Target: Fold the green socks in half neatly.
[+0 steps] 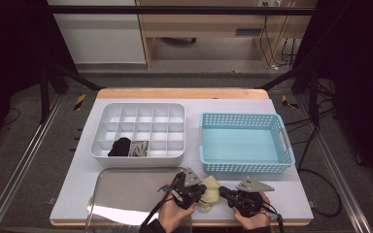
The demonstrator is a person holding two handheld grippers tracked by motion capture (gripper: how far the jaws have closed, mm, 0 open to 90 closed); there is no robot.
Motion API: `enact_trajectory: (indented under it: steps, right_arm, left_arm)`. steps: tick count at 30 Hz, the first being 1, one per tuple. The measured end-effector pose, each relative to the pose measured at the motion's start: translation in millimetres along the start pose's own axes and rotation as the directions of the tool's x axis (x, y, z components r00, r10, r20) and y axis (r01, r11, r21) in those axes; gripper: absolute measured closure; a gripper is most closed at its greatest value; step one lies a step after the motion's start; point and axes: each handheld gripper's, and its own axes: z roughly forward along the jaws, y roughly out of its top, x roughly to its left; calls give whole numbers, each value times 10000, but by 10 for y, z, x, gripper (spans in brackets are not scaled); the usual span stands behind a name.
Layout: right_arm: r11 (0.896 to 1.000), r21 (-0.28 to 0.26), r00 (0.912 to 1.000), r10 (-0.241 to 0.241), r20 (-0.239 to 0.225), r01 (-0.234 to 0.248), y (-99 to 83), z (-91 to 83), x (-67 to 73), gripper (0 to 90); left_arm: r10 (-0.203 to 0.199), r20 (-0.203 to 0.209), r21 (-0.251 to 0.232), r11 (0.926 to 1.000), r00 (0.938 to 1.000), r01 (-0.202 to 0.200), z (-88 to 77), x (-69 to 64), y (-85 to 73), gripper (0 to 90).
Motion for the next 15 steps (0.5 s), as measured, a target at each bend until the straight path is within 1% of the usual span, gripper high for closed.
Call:
enact_trajectory:
  steps: [1,2,3,5,7,8,10,12,13,14,15]
  right_arm:
    - [10000,86,10000,-48,13,48,-4,2,-7,837]
    - [10000,82,10000,-43,3,43,-12,11,-9,798]
    - [10000,91,10000,36,-16,-36,-16,14,-9,770]
    - [9999,-56,9998,115,-163,-116,-21,0,-27,750]
    - [9996,-141,9997,233,-84,-234,-26,-27,-52,735]
    - [9994,-122,9994,337,-119,-338,-34,-34,-66,727]
    - [9989,-21,9989,464,-100,-464,-65,-19,-90,724]
    - [9983,230,9984,533,-168,-530,-92,13,-89,729]
    - [9981,308,9983,534,-228,-527,-103,35,-86,738]
    - [9980,294,9978,566,-350,-555,-109,49,-81,771]
    - [9978,290,9973,613,-413,-602,-109,52,-68,781]
  left_arm:
    - [33,-34,78,10000,10000,-33,31,-6,12,853]
    - [-20,-43,103,9999,10000,20,58,-6,20,854]
    - [-50,-35,127,9999,10000,51,78,-1,26,857]
    - [-101,-32,138,9999,9999,101,99,11,28,864]
    - [-106,0,184,9998,9999,106,102,26,23,870]
    - [-163,12,160,9997,9999,163,106,26,19,874]
    - [-185,-9,162,9997,9998,185,112,28,10,881]
    - [-271,-1,155,9995,9996,271,116,29,5,884]
    - [-286,16,166,9995,9996,286,117,36,5,884]
    - [-366,21,149,9992,9993,366,120,39,6,885]
    - [-426,30,151,9990,9991,425,121,42,7,886]
